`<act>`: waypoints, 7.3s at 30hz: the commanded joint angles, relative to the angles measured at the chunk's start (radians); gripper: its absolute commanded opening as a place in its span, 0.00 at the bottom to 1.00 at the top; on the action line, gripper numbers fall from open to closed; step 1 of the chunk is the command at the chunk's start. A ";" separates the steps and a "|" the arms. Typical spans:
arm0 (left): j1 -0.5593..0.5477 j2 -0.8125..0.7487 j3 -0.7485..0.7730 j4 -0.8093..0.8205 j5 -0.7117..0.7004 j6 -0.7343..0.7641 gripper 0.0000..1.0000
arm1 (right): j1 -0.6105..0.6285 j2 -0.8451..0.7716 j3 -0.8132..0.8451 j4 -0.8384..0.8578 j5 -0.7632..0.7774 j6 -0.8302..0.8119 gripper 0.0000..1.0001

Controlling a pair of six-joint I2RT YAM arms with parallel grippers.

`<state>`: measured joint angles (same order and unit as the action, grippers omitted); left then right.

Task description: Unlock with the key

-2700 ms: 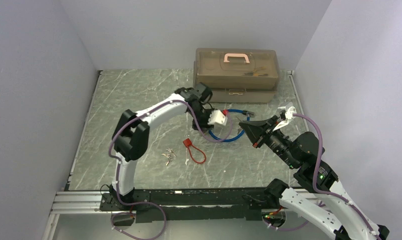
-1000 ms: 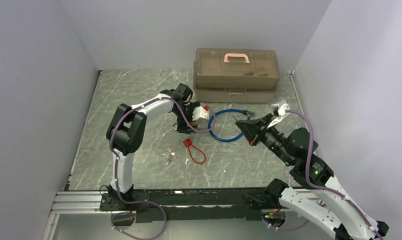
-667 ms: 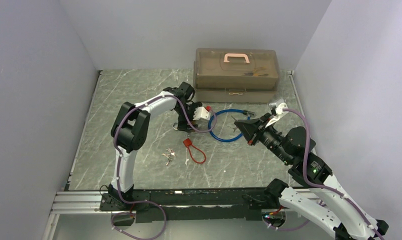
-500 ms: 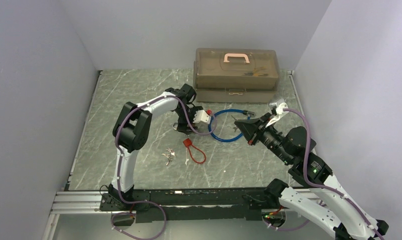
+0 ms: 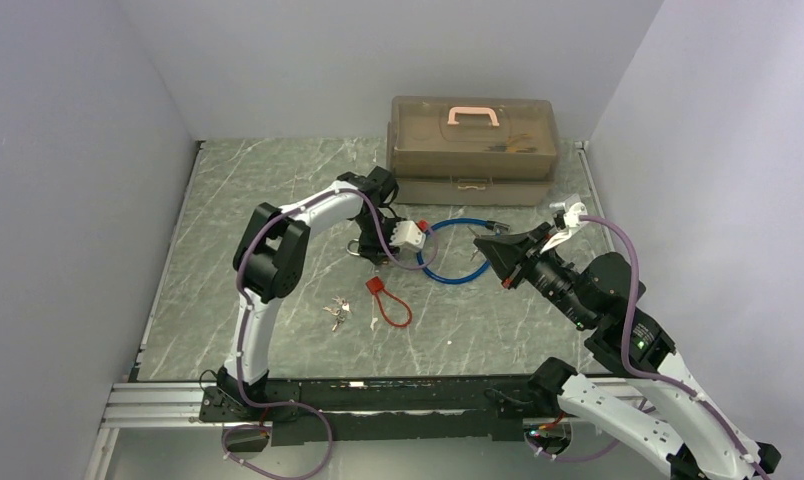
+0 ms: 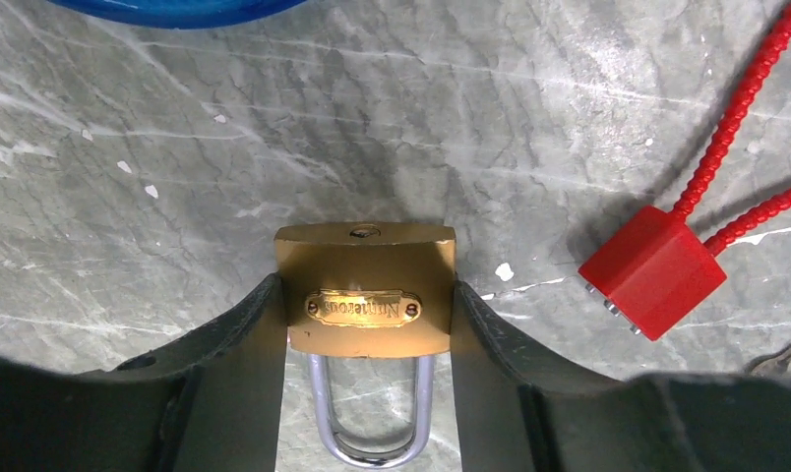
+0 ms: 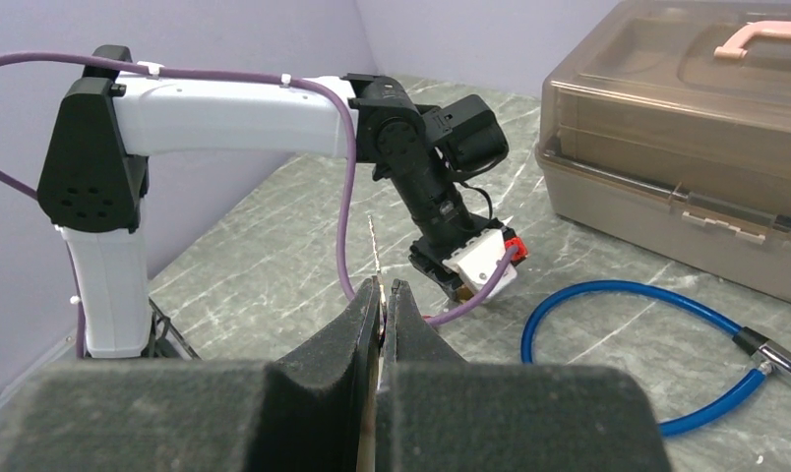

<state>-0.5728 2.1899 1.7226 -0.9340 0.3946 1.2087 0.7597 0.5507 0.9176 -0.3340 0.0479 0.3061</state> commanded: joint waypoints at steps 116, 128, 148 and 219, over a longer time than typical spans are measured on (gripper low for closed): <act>-0.456 -1.187 0.072 -0.259 0.435 0.225 0.00 | -0.004 0.152 0.171 0.013 -0.539 -0.297 0.00; -0.450 -1.268 -0.233 -0.099 0.092 0.099 0.00 | -0.003 0.190 0.212 -0.046 -0.528 -0.386 0.00; -0.038 -0.981 -0.152 -0.527 0.493 -0.042 0.00 | 0.219 0.160 0.016 -0.010 -0.380 -1.138 0.00; -0.221 -0.818 -0.006 -0.540 0.328 -0.462 0.00 | 0.604 0.331 -0.178 0.328 0.015 -1.365 0.00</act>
<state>-0.7864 1.4155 1.6577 -1.5085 0.6640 0.7639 1.3575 0.8917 0.7422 -0.0521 0.0551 -1.0664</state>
